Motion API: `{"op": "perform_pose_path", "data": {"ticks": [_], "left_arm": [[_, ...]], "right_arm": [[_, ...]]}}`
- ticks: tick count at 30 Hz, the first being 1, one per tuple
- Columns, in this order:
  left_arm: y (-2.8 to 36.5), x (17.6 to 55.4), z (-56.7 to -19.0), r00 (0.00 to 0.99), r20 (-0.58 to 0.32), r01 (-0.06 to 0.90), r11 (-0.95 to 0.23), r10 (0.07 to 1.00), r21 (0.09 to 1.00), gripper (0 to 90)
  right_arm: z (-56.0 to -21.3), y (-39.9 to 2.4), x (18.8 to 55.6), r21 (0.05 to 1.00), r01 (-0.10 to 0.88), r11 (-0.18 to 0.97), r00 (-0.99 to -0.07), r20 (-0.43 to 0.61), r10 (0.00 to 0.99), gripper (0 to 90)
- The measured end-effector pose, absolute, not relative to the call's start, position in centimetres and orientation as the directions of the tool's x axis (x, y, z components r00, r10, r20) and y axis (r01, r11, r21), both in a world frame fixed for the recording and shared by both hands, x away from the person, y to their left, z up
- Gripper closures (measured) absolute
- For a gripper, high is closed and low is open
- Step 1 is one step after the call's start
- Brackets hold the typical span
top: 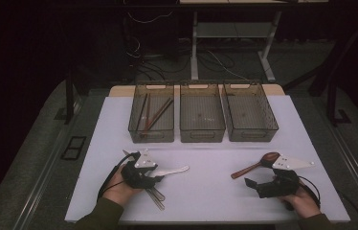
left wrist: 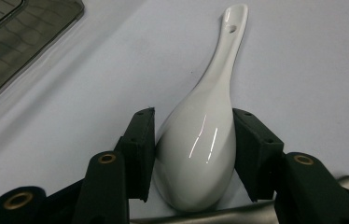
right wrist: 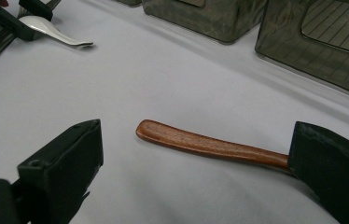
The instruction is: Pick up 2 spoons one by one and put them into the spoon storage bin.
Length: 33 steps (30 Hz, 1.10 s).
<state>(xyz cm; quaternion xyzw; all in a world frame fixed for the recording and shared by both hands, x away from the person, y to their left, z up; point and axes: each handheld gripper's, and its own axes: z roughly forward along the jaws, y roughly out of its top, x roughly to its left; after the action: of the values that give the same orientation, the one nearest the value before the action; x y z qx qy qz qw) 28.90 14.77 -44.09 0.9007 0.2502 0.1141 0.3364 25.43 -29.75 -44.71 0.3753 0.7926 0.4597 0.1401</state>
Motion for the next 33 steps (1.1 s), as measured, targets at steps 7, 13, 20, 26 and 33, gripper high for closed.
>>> {"op": "perform_pose_path", "data": {"ticks": [7, 13, 20, 26, 33], "left_arm": [[14.8, 29.2, -44.0, 0.850, 0.020, 0.380, -0.640, 0.526, 0.668, 54.2], [14.7, 29.5, -44.1, 0.849, 0.006, 0.390, -0.635, 0.528, 0.667, 53.8], [15.1, 30.1, -43.7, 0.843, -0.008, 0.401, -0.619, 0.538, 0.675, 57.8], [15.1, 30.4, -43.7, 0.833, -0.008, 0.409, -0.606, 0.553, 0.682, 58.8], [15.2, 31.1, -43.6, 0.818, -0.003, 0.418, -0.591, 0.575, 0.690, 60.6]], "right_arm": [[-44.7, -29.7, 25.4, 0.834, 0.467, 0.294, -0.679, 0.124, 0.724, 2.9], [-44.7, -29.8, 25.4, 0.835, 0.467, 0.292, -0.678, 0.125, 0.724, 2.9], [-44.7, -29.8, 25.5, 0.835, 0.466, 0.292, -0.678, 0.125, 0.724, 2.9], [-44.7, -29.7, 25.5, 0.834, 0.468, 0.292, -0.677, 0.127, 0.725, 2.9], [-44.7, -29.7, 25.5, 0.834, 0.469, 0.291, -0.677, 0.128, 0.725, 2.9]]}}
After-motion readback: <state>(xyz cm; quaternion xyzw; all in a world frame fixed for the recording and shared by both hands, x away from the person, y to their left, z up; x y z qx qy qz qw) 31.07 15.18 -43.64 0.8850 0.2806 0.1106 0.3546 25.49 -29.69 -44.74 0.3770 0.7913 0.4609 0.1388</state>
